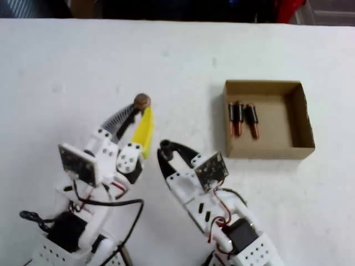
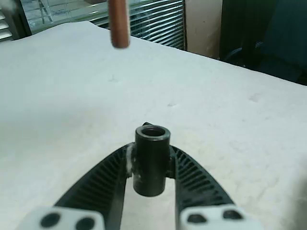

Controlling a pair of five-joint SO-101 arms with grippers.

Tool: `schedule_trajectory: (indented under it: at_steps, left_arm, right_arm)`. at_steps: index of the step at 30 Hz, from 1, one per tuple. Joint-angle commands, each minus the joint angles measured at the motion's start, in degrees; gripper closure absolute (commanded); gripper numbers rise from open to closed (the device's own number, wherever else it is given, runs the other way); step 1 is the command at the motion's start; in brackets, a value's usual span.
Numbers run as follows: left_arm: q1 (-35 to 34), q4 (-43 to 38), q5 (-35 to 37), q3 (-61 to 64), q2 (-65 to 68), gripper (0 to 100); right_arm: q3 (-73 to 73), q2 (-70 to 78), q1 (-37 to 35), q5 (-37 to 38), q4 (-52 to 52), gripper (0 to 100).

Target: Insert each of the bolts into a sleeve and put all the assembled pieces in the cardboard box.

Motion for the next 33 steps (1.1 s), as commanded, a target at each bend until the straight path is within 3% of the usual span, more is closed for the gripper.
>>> schedule_trajectory:
  at_steps: [1, 11, 16, 21, 27, 33]
  left_arm:
    - [-0.6, -2.6, 0.8, 1.2, -1.4, 98]
    - [-0.1, -6.2, 1.3, 3.0, -1.5, 98]
    - [-0.1, -8.3, 7.1, 3.0, -1.5, 98]
    - [0.0, -8.4, 8.0, 3.0, -1.5, 98]
    - [6.3, -8.4, 7.8, 3.0, -1.5, 98]
    - [6.8, -8.4, 8.0, 3.9, -1.5, 98]
  right_arm:
    - [0.5, -0.6, -0.2, -0.5, -1.5, 98.1]
    - [0.5, -0.5, -0.3, -0.5, -5.5, 98.1]
    - [0.5, -0.5, -0.3, 0.2, -6.4, 98.1]
    - [0.5, -0.5, -0.3, 6.2, -6.4, 98.1]
    - [0.5, -0.5, -0.1, 6.8, -6.4, 98.1]
    - [0.5, -0.5, 0.0, 6.8, -7.7, 98.1]
